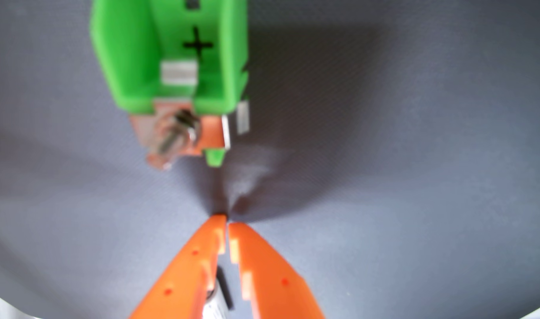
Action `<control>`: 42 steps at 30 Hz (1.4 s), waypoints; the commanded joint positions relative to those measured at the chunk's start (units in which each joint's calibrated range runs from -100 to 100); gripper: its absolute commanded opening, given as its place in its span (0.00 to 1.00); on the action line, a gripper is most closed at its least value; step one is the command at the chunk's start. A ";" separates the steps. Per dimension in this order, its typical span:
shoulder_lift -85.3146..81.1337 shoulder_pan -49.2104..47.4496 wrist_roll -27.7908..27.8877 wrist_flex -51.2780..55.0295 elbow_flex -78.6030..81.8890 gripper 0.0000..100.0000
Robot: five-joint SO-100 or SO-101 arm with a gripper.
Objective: Insert Battery
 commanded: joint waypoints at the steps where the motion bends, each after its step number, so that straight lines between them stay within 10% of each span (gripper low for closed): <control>1: 3.23 -0.42 -0.23 0.14 3.77 0.02; 42: -8.19 -4.55 2.44 28.93 -27.20 0.02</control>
